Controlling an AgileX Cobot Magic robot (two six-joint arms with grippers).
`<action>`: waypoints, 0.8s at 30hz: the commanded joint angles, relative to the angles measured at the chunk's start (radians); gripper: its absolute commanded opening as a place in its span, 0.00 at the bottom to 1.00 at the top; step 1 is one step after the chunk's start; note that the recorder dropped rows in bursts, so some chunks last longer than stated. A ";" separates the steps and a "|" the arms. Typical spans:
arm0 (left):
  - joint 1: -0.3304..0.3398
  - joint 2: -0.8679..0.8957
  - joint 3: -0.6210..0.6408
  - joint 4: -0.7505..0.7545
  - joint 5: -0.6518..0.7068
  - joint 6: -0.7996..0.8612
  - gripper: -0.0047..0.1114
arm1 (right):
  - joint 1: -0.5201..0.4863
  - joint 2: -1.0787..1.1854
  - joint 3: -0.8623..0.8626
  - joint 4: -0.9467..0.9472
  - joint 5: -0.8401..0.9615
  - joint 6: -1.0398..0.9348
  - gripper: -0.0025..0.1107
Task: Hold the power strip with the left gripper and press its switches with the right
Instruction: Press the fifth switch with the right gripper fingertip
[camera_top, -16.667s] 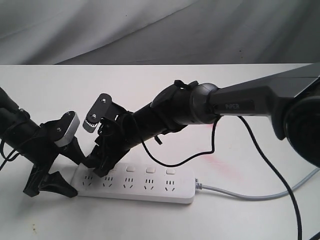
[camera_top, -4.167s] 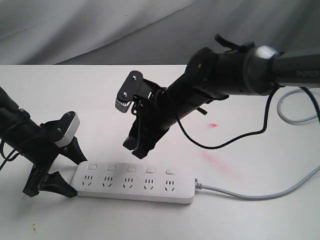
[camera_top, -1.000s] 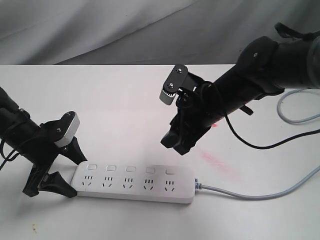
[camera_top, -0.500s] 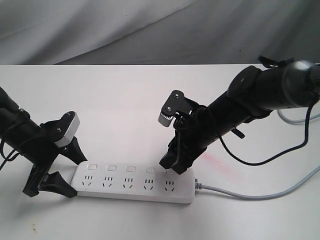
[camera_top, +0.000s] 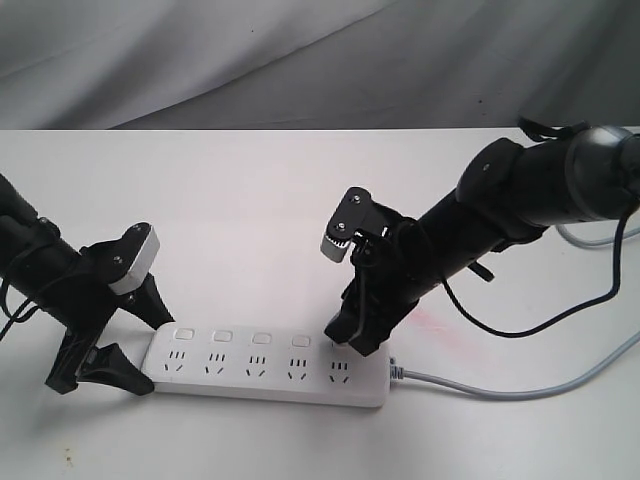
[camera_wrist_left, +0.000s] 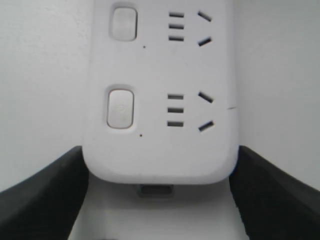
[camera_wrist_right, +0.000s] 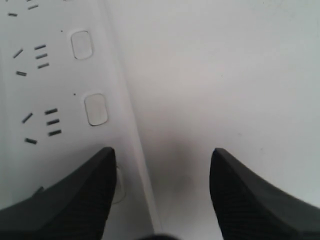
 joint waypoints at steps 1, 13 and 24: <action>-0.006 0.008 0.005 0.051 -0.016 0.004 0.44 | -0.006 -0.003 0.021 -0.009 -0.018 -0.003 0.48; -0.006 0.008 0.005 0.051 -0.016 0.004 0.44 | -0.006 0.067 0.021 -0.014 -0.035 -0.003 0.48; -0.006 0.008 0.005 0.051 -0.016 0.004 0.44 | -0.006 0.072 0.021 -0.063 -0.058 0.022 0.48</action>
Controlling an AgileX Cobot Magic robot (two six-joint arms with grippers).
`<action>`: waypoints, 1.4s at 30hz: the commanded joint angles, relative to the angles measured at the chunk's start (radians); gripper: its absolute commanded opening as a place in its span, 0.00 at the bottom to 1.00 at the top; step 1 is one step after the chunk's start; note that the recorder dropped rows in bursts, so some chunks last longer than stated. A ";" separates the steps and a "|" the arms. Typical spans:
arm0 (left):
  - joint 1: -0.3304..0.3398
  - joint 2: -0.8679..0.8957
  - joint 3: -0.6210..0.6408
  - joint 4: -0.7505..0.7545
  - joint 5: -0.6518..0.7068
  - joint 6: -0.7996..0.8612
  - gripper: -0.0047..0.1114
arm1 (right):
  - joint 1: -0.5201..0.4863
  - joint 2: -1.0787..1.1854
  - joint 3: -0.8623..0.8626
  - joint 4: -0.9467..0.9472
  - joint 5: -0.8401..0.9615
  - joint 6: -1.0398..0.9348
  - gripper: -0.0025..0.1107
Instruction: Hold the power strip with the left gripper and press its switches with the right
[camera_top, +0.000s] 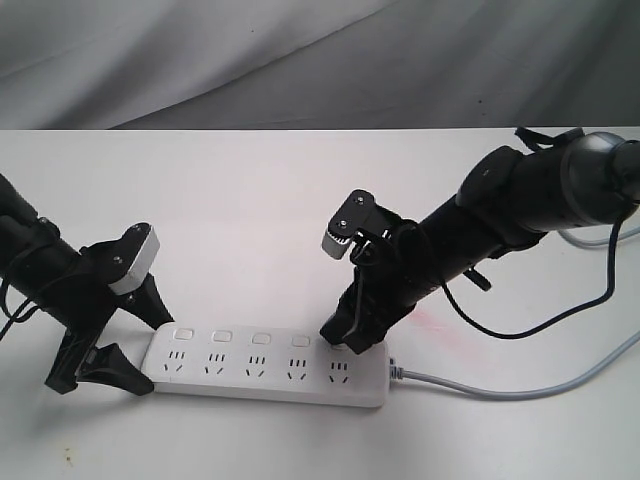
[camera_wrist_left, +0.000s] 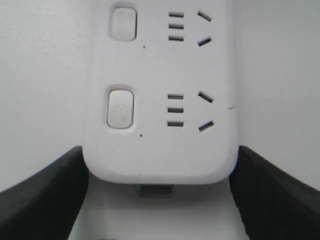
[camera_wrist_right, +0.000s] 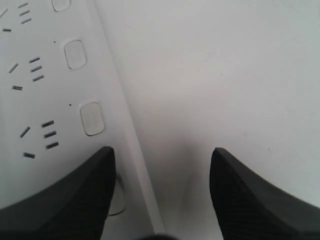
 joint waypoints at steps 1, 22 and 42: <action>-0.006 0.008 0.005 0.050 -0.016 0.004 0.44 | 0.000 0.037 0.014 -0.143 -0.054 0.035 0.48; -0.006 0.008 0.005 0.050 -0.016 0.004 0.44 | 0.000 0.028 0.014 -0.245 -0.031 0.176 0.47; -0.006 0.008 0.005 0.050 -0.016 0.004 0.44 | 0.000 -0.378 0.007 -0.148 -0.120 0.156 0.47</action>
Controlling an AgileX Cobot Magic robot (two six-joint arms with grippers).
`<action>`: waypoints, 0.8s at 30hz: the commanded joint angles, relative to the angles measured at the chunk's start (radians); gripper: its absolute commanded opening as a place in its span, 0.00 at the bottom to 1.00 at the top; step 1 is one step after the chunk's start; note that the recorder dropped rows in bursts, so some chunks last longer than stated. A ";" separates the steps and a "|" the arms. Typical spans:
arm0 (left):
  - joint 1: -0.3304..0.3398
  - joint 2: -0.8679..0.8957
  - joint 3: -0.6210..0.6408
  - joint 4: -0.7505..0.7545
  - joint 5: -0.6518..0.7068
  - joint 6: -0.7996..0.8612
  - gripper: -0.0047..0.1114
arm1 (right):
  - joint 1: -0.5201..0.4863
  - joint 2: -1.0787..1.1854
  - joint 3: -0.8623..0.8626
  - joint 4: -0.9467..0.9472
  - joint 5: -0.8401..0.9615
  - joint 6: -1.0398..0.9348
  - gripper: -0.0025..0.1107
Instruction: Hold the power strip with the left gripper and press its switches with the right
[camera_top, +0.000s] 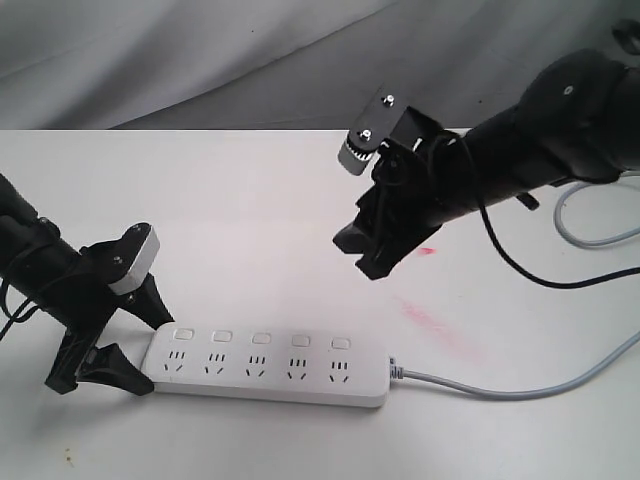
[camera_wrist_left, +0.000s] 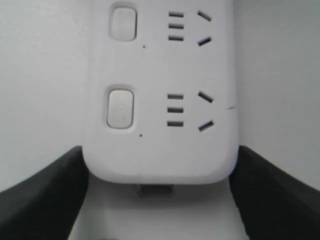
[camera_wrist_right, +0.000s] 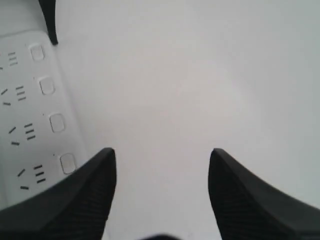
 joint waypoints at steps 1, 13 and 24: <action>-0.006 0.008 0.005 0.049 -0.016 0.004 0.44 | -0.003 -0.076 0.003 -0.004 -0.023 0.027 0.47; -0.006 0.008 0.005 0.049 -0.016 0.004 0.44 | -0.003 -0.352 0.003 -0.424 -0.016 0.530 0.41; -0.006 0.008 0.005 0.049 -0.016 0.004 0.44 | -0.003 -0.735 0.003 -0.720 0.159 0.921 0.02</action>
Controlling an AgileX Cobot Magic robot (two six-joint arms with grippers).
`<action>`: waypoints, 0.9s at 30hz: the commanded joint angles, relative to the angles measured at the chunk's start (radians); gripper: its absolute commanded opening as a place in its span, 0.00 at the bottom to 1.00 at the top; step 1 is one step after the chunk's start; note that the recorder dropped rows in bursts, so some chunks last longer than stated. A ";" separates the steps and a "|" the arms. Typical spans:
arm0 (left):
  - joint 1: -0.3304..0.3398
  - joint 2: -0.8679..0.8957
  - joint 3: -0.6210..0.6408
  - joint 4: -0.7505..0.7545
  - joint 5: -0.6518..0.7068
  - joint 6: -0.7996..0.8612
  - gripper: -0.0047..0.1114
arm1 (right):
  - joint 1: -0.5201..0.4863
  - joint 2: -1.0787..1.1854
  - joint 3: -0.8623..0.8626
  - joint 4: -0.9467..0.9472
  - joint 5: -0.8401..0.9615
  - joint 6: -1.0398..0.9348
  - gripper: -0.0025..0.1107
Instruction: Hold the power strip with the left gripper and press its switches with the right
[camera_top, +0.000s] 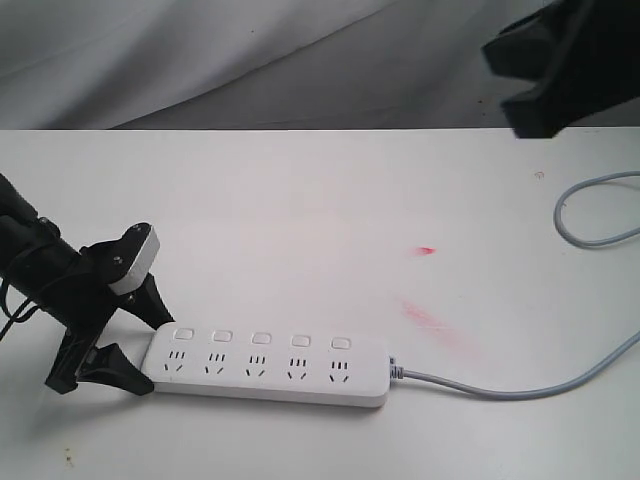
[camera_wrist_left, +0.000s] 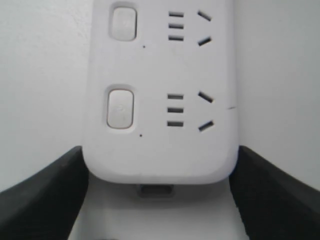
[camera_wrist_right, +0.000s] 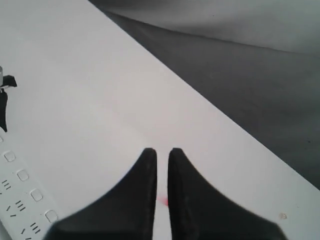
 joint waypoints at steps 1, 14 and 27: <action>-0.006 0.008 0.005 0.049 -0.016 0.004 0.44 | -0.003 -0.166 0.003 -0.106 0.078 0.152 0.02; -0.006 0.008 0.005 0.049 -0.016 0.004 0.44 | -0.003 -0.566 0.003 -0.305 0.127 0.287 0.02; -0.006 0.008 0.005 0.049 -0.016 0.004 0.44 | -0.003 -0.751 0.003 -0.422 0.146 0.289 0.02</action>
